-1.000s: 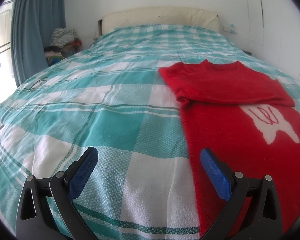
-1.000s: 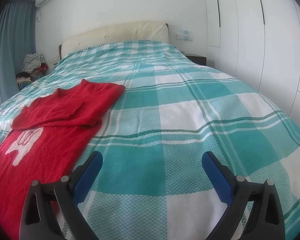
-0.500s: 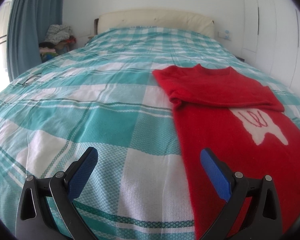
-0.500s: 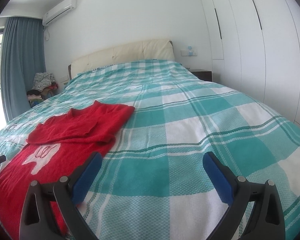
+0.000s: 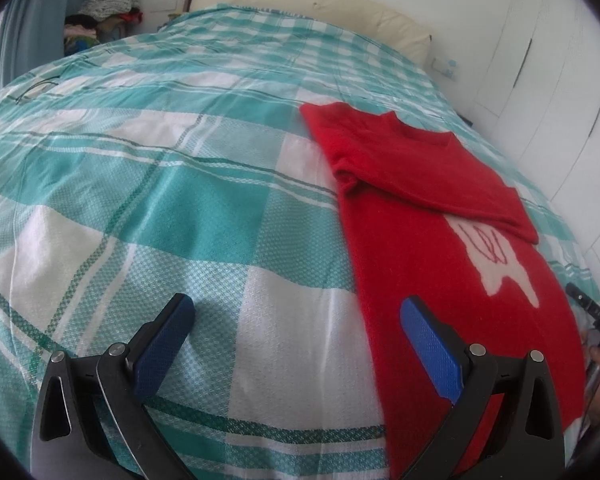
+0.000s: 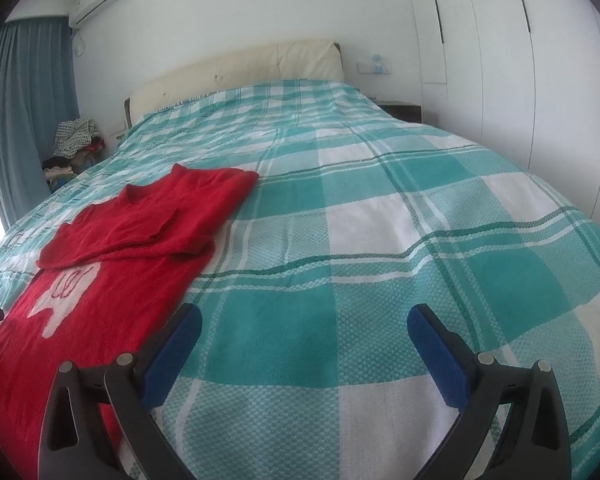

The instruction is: Fold small clothes

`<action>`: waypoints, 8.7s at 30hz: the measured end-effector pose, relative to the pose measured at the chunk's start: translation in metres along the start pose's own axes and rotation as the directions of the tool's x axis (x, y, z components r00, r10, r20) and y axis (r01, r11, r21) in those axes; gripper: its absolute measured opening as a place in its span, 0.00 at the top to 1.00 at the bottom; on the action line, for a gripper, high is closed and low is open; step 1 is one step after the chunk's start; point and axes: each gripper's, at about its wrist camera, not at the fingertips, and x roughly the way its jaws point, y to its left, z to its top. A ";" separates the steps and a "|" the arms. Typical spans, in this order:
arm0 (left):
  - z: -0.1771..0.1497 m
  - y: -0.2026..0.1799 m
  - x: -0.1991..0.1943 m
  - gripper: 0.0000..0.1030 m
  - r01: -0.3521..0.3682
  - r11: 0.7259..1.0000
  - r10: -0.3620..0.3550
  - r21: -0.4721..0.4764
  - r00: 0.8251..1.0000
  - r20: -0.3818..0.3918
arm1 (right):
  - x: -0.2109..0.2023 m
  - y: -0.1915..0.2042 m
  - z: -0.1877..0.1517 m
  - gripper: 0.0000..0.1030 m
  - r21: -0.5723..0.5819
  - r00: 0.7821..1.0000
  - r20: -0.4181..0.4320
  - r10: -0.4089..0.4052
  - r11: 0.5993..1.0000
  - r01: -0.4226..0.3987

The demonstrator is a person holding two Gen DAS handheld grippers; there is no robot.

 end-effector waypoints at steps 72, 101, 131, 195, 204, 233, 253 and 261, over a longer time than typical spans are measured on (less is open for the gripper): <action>0.105 -0.068 0.111 0.11 -0.051 0.975 0.106 0.216 0.962 -0.251 | 0.108 0.112 0.077 0.66 -0.023 0.891 -0.372 0.261 0.957 -0.290; -0.004 -0.081 0.064 0.00 -0.201 0.953 0.229 0.228 0.968 -0.105 | 0.029 0.124 -0.016 0.32 -0.247 0.977 -0.210 0.039 0.965 -0.092; 0.053 0.027 -0.017 0.01 -0.435 0.900 0.435 -0.004 0.900 -0.025 | 0.069 0.053 0.112 0.27 0.159 0.933 -0.184 0.308 0.946 -0.282; -0.022 0.013 -0.003 0.01 -0.320 0.945 0.325 0.063 0.943 -0.076 | 0.081 0.282 0.040 0.62 -0.172 0.792 -0.475 0.385 0.842 -0.512; 0.065 0.019 -0.010 0.01 -0.192 0.980 0.191 -0.054 0.981 -0.033 | 0.015 0.207 0.040 0.23 -0.231 0.967 -0.159 0.202 0.944 -0.235; 0.069 0.055 0.079 0.00 -0.335 0.942 0.336 0.022 0.937 -0.101 | 0.059 0.162 0.011 0.05 -0.117 0.956 -0.234 0.177 0.971 -0.208; 0.069 0.055 0.079 0.00 -0.336 0.942 0.336 0.022 0.936 -0.100 | 0.063 0.171 0.008 0.01 -0.178 0.961 -0.253 0.115 0.971 -0.163; 0.069 0.055 0.079 0.00 -0.336 0.942 0.336 0.022 0.937 -0.100 | 0.064 0.171 0.007 0.01 -0.178 0.962 -0.246 0.116 0.971 -0.163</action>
